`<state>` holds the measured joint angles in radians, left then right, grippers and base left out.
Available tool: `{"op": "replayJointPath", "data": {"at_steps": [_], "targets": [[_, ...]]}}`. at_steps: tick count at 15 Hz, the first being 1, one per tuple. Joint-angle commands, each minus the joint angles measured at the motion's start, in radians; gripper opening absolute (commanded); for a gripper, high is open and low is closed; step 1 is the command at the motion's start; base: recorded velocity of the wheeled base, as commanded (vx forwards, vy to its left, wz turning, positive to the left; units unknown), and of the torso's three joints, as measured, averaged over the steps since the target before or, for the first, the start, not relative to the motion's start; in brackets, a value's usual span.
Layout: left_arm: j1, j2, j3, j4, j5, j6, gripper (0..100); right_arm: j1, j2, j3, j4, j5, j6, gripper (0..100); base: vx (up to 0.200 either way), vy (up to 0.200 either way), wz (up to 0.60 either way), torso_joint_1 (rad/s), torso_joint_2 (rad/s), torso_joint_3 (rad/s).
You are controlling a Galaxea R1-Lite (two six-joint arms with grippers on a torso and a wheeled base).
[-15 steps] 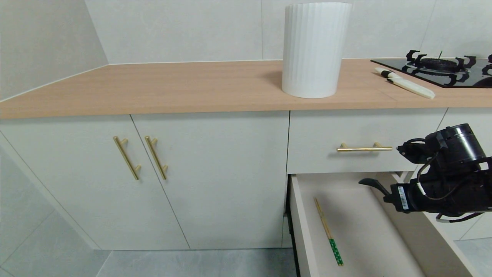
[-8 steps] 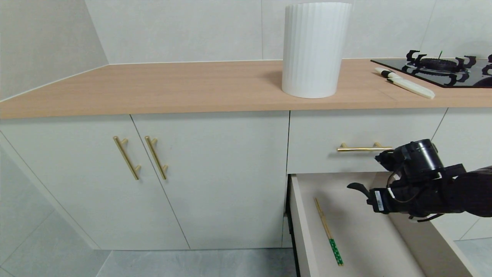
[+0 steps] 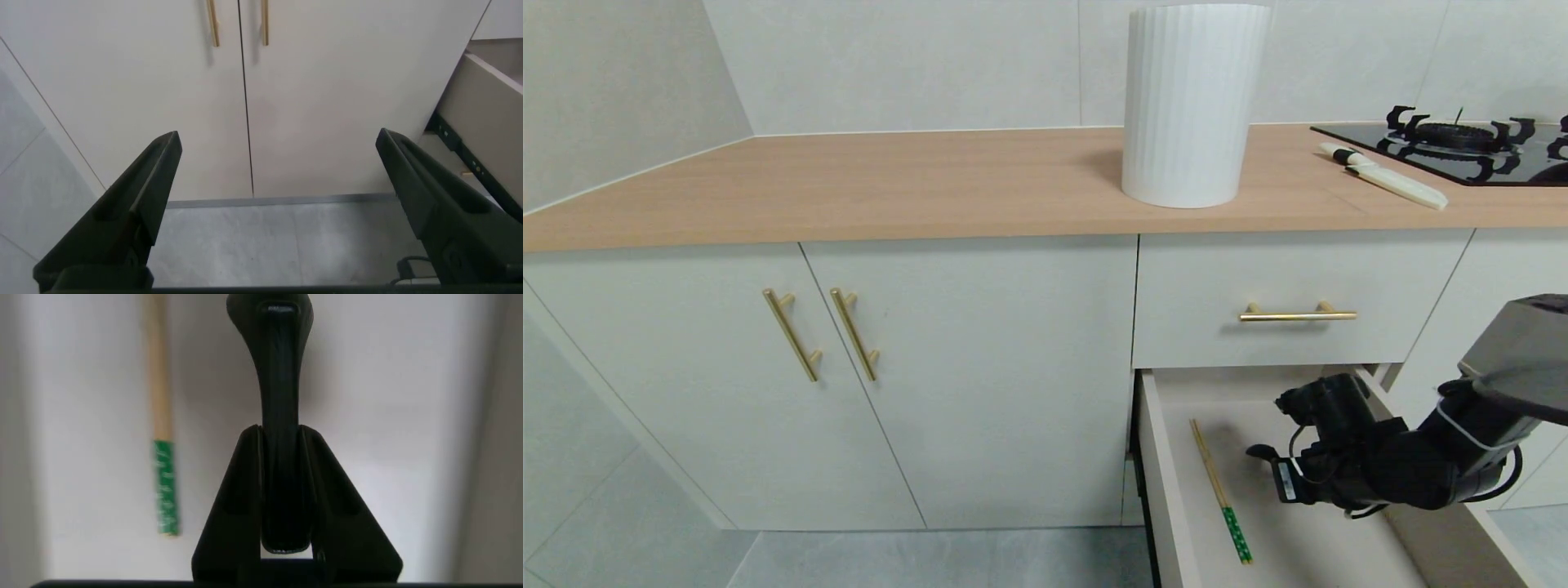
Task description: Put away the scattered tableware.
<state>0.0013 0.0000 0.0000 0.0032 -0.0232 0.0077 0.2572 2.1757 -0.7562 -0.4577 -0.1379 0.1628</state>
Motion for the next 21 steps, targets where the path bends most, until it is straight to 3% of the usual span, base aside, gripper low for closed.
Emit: {"op": "replayJointPath", "data": {"at_steps": [1,13,14,21], "targets": [[0.0,0.0,0.0,0.0,-0.001,0.0,100,0.0,0.075,-0.002,-0.003,0.0,0.0,0,0.0,0.0,0.0,0.0,0.0,0.0],[0.0,0.0,0.0,0.0,0.0,0.0,100,-0.003,0.114,-0.005,-0.033,-0.002,0.0,0,0.0,0.0,0.0,0.0,0.0,0.0],[0.0,0.0,0.0,0.0,0.0,0.0,100,-0.003,0.114,-0.005,-0.033,-0.002,0.0,100,0.0,0.0,0.0,0.0,0.0,0.0],[0.0,0.0,0.0,0.0,0.0,0.0,100,-0.003,0.064,0.006,-0.032,-0.002,0.0,100,0.0,0.0,0.0,0.0,0.0,0.0]]}}
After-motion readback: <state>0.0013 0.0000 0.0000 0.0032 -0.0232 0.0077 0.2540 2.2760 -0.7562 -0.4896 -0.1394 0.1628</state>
